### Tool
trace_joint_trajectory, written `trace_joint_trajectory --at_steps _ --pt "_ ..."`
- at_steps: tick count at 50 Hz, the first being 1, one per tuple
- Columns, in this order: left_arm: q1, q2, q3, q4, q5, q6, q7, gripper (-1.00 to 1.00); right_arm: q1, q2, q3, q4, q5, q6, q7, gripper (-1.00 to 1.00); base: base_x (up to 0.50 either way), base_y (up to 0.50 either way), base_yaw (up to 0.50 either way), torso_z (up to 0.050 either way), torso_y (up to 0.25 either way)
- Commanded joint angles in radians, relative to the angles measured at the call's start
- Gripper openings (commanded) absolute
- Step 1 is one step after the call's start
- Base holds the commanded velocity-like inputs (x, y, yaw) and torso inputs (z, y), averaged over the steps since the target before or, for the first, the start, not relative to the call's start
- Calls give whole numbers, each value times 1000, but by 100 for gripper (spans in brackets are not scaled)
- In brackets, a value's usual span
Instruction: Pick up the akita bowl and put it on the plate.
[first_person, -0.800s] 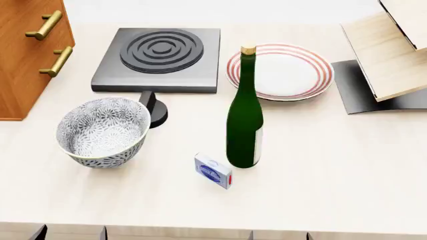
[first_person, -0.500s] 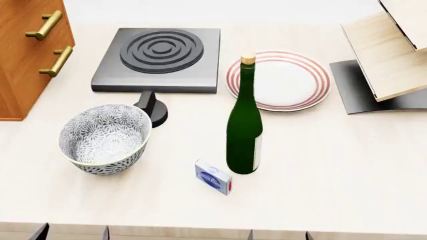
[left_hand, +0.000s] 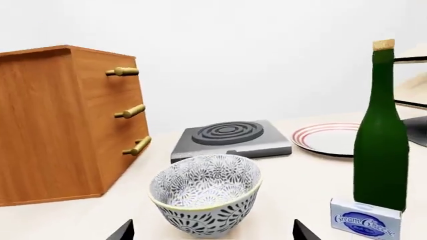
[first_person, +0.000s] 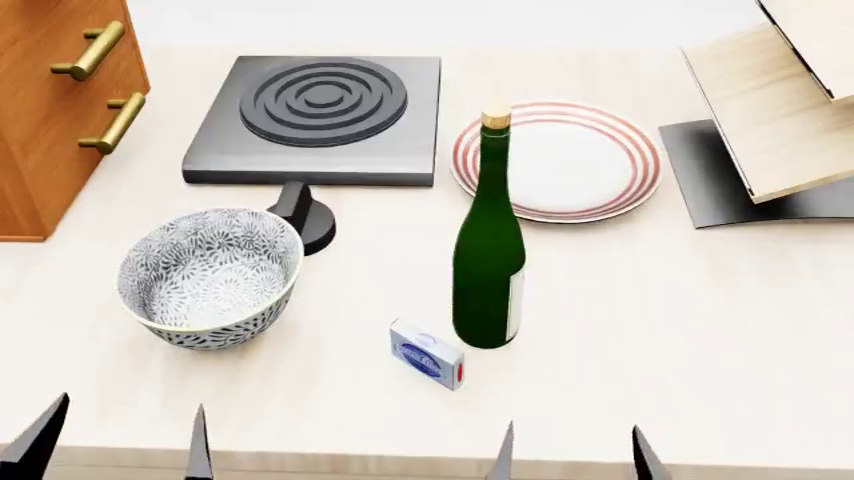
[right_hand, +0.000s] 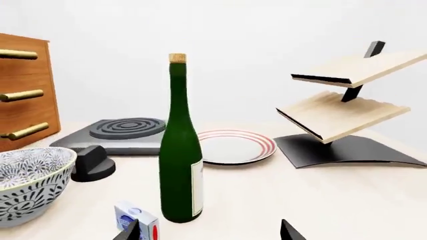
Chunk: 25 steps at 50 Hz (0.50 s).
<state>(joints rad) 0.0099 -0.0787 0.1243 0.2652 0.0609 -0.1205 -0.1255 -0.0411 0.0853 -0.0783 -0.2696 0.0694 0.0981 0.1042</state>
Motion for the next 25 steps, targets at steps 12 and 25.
trace_joint_trajectory --at_steps 12,25 --pt "127 -38 6 450 46 -49 -81 100 -123 47 -17 -370 14 31 55 100 0 0 0 0 0" --pt "170 -56 16 450 74 51 -133 100 -166 66 -26 -399 -9 -23 80 100 0 0 0 0 0"
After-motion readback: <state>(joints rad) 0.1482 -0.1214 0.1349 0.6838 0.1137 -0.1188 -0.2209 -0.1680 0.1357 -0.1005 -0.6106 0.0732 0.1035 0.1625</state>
